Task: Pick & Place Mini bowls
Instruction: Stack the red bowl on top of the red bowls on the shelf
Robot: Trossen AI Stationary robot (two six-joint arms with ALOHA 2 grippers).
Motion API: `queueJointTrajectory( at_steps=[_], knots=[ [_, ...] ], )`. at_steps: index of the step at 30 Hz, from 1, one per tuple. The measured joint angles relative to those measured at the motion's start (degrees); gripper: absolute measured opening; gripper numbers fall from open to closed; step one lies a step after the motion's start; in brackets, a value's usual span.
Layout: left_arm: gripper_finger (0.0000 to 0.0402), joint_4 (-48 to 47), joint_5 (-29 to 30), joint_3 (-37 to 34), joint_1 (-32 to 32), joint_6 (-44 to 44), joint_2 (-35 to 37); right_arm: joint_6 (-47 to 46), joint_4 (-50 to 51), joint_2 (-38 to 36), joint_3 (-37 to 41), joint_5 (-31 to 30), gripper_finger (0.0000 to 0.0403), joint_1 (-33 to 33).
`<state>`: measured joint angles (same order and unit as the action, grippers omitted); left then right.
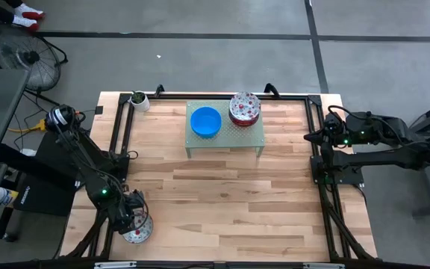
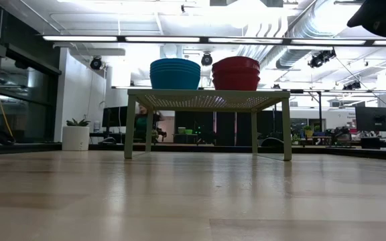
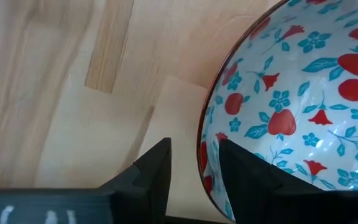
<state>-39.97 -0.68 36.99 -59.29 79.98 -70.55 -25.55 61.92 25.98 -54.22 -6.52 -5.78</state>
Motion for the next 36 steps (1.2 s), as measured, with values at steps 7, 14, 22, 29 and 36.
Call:
queueJointTrajectory(
  at_steps=[7,14,22,29,36],
  knots=[
    [0.0037,-0.19,-0.23,0.0,0.0,2.93,0.0,0.5,0.02,0.0,0.0,0.01,0.0,-0.01],
    [0.0008,2.27,3.43,0.15,0.57,7.02,0.06,1.56,0.0,0.0,0.0,0.02,0.0,-0.02],
    [0.0004,7.68,15.09,-0.07,9.6,8.81,-0.13,1.28,0.01,-0.02,0.21,-2.18,0.0,0.0],
    [0.0003,15.62,21.04,1.4,21.47,-0.95,-2.01,-5.72,-3.37,-0.12,8.04,0.44,0.0,0.01],
    [0.0003,20.54,22.64,8.97,30.44,-17.72,-7.37,-10.46,-21.51,-0.02,18.8,7.3,0.0,2.46]
  ],
)
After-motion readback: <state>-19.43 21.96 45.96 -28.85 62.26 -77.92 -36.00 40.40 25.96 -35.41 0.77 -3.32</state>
